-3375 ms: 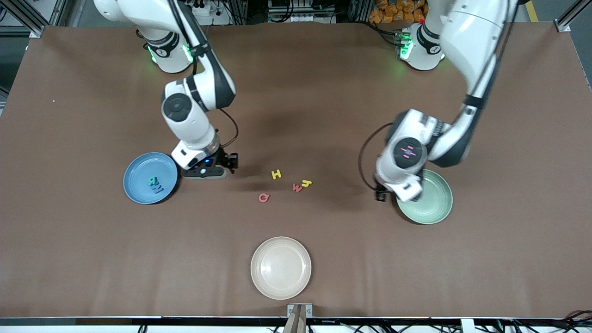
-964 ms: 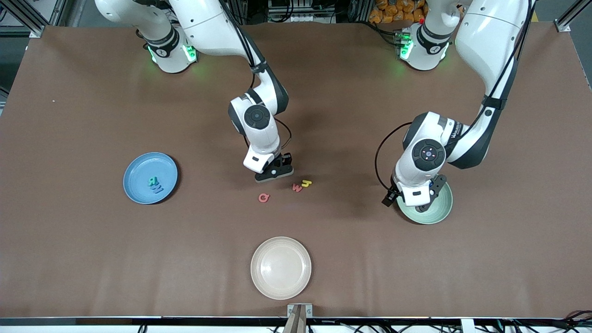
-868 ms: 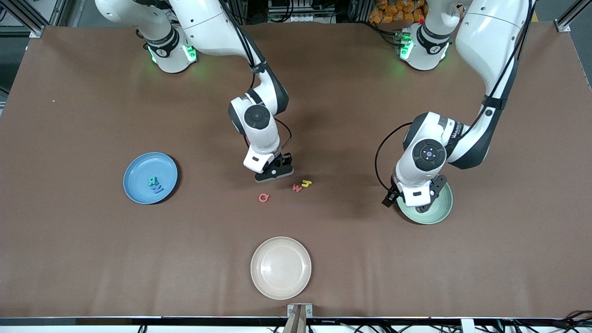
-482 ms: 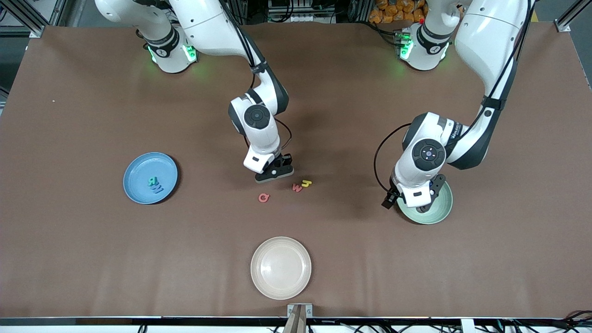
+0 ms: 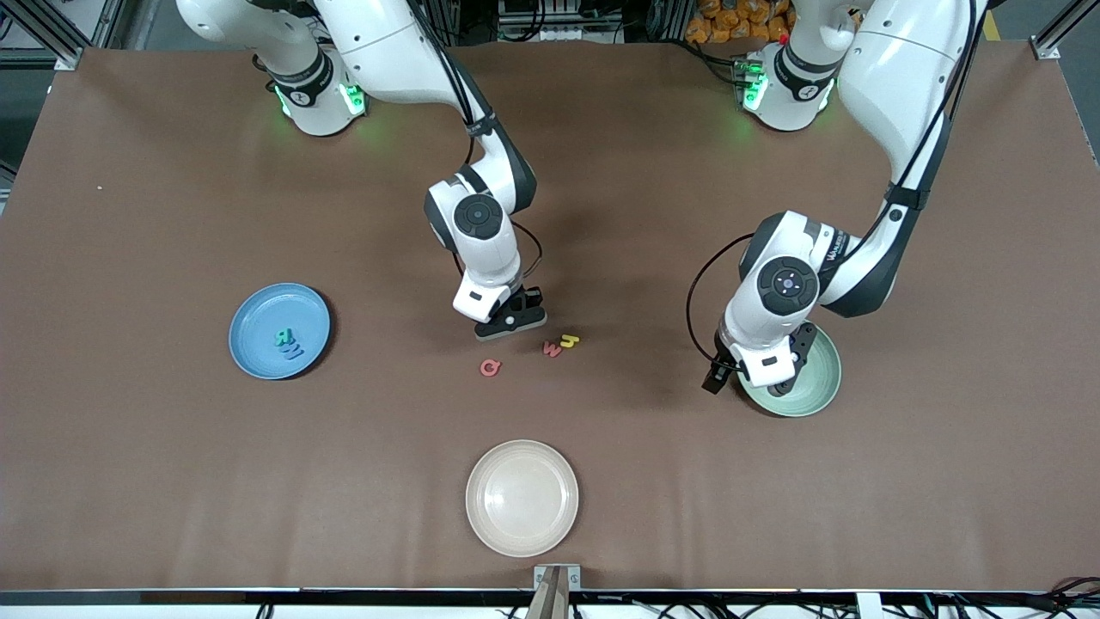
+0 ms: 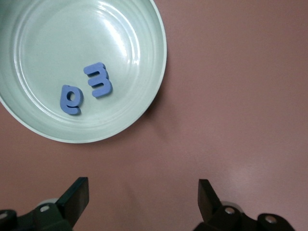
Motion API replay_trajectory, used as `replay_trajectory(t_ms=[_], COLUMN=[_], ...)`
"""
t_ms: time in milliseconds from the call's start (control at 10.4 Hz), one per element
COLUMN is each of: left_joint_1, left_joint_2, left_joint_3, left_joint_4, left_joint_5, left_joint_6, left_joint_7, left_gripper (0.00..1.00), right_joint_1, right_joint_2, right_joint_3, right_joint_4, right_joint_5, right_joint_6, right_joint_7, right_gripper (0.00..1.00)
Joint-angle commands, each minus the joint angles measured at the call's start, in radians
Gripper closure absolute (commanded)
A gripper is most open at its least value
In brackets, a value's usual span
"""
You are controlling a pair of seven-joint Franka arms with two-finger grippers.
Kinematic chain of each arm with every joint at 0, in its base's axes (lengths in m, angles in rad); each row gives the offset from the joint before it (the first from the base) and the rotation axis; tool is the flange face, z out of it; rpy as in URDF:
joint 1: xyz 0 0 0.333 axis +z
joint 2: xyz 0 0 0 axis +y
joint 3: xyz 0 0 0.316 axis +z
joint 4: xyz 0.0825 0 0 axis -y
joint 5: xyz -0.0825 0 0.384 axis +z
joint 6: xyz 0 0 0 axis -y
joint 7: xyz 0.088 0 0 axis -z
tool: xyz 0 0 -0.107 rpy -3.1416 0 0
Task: Sort uppercase to blue plate, lowercase to green plate
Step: 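Release the a on the green plate while the right gripper grasps a letter, then drop the yellow H on the blue plate while the left gripper reaches h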
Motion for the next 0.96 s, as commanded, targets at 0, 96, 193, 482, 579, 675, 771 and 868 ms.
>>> replay_trajectory(t_ms=[0,96,193,482,579,675,771,868], left_joint_1=[-0.017,-0.022,-0.031,-0.045,-0.062,-0.095,-0.121,-0.149], left_joint_2=[0.008,0.008,0.008,0.009,0.032,0.067,0.098,0.124], left_joint_3=[-0.001,-0.001,-0.001,-0.001,-0.001,0.001,0.001,0.001], left_joint_4=[0.014,0.013,0.014,0.023,0.063,0.095,0.121,0.150], left_joint_5=[-0.016,-0.022,-0.023,-0.045,-0.048,-0.049,-0.048,-0.046], left_joint_6=[0.012,0.032,0.035,0.035,0.035,0.035,0.035,0.035], left_joint_7=[-0.032,-0.044,-0.058,-0.091,-0.117,-0.152,-0.192,-0.241], left_gripper=[0.00,0.00,0.00,0.00,0.00,0.00,0.00,0.00], right_joint_1=[0.006,-0.003,-0.012,-0.087,-0.126,-0.158,-0.177,-0.186], right_joint_2=[0.015,0.009,-0.004,-0.076,-0.115,-0.161,-0.216,-0.268], right_joint_3=[-0.005,-0.005,-0.010,-0.023,-0.027,-0.036,-0.066,-0.114], right_joint_4=[0.013,0.017,0.025,0.048,0.037,0.014,-0.045,-0.114], right_joint_5=[-0.011,-0.011,-0.011,-0.011,-0.011,-0.011,-0.011,-0.011], right_joint_6=[0.006,0.000,-0.026,-0.229,-0.291,-0.344,-0.351,-0.346], right_joint_7=[0.002,-0.004,-0.030,-0.160,-0.232,-0.295,-0.375,-0.480], right_gripper=[0.82,0.85,0.89,0.91,0.91,0.91,0.93,0.93])
